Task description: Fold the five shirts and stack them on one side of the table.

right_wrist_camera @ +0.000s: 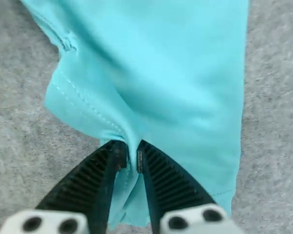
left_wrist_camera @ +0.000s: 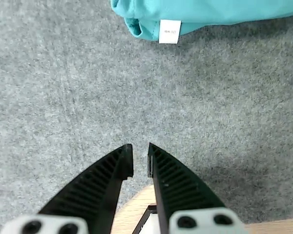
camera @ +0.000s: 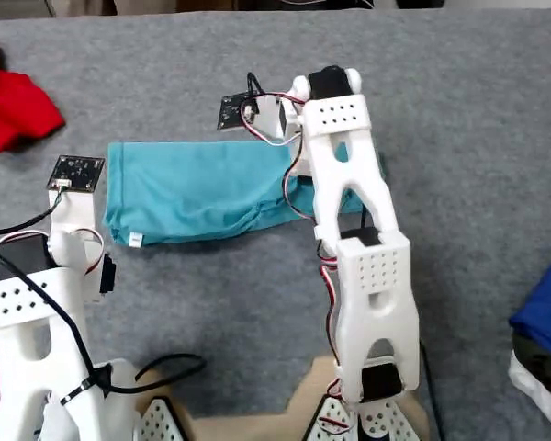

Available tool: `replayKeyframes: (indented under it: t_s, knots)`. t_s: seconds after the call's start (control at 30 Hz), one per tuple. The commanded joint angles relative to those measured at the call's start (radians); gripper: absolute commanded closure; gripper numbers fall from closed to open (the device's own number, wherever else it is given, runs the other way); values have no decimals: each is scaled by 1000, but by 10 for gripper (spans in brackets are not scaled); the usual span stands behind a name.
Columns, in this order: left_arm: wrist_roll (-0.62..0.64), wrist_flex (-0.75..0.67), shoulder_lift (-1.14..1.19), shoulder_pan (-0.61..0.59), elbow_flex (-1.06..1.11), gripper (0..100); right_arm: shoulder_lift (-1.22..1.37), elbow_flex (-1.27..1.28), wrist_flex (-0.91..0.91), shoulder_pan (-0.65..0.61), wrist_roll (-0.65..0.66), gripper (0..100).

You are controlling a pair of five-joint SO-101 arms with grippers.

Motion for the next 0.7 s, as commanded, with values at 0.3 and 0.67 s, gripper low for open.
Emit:
replayKeyframes:
  t_s: [0.3,0.67]
  knots:
    - [-8,0,-24,-12,-14,933,1,-93,-3,-10,-12,809]
    - [-9,31,-24,-11,-14,933,-81,-85,23,-1,-61,853]
